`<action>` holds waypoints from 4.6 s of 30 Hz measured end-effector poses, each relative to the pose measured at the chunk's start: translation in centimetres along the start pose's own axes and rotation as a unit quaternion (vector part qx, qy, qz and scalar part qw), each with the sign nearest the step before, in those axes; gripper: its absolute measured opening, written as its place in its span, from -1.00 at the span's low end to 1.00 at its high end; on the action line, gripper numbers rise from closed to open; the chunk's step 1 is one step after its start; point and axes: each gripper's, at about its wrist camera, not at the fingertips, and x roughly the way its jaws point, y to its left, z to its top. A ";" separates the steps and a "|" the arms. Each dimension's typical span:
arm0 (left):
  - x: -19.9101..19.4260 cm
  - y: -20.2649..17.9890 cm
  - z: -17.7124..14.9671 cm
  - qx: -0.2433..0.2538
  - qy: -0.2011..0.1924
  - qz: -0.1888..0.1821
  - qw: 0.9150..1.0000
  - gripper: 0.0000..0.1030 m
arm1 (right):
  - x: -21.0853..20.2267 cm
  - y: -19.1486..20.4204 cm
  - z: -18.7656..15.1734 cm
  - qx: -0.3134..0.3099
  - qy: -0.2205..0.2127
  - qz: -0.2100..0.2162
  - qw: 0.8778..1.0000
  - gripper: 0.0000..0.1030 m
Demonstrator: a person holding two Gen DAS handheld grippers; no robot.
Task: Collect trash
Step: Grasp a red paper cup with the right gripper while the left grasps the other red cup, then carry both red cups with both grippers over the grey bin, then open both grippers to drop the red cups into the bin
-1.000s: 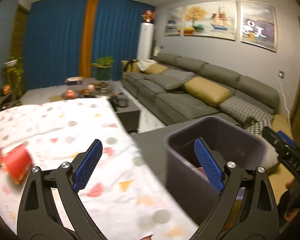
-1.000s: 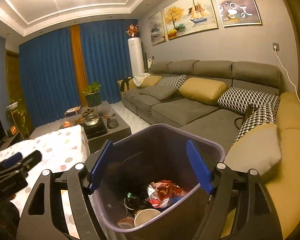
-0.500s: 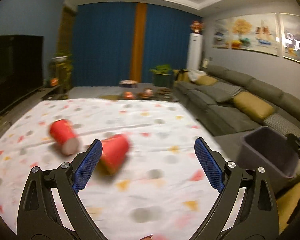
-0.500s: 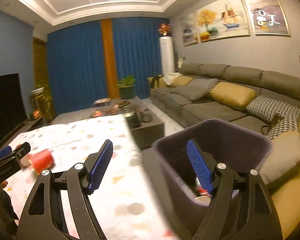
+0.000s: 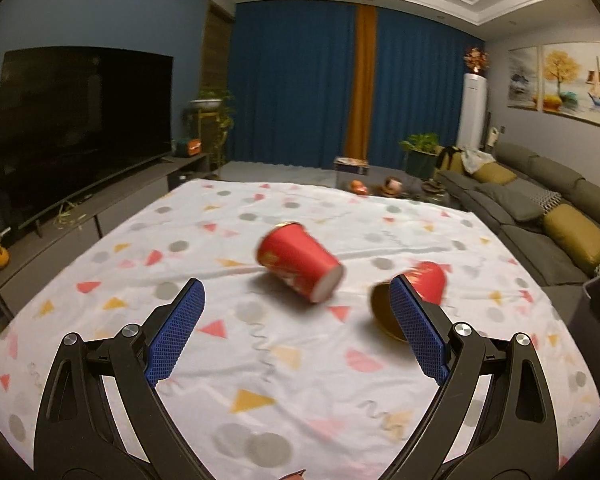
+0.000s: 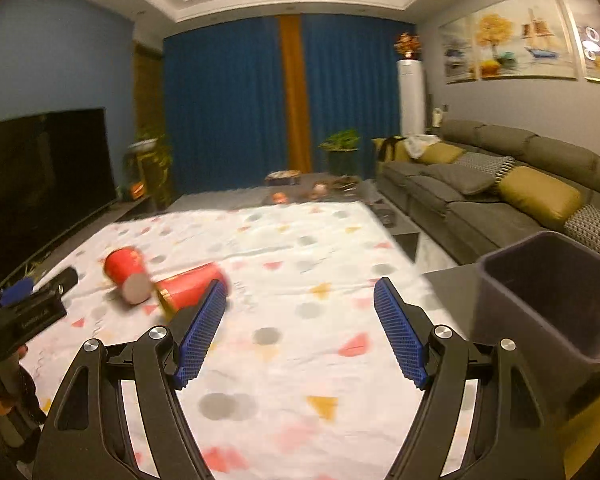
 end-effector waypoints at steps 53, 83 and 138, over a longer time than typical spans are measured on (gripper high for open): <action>12.1 -2.3 2.0 -0.027 0.102 0.009 0.994 0.78 | 9.7 3.9 0.7 0.001 0.059 -0.002 0.998 -0.92; 15.0 -1.6 1.1 -0.038 0.134 -0.043 0.989 0.12 | 9.3 2.3 0.8 0.039 0.055 0.037 0.997 -0.92; -2.9 -41.3 -5.4 0.163 0.098 -0.452 0.872 0.16 | -6.8 -29.0 -0.9 0.169 -0.010 -0.202 0.965 -0.91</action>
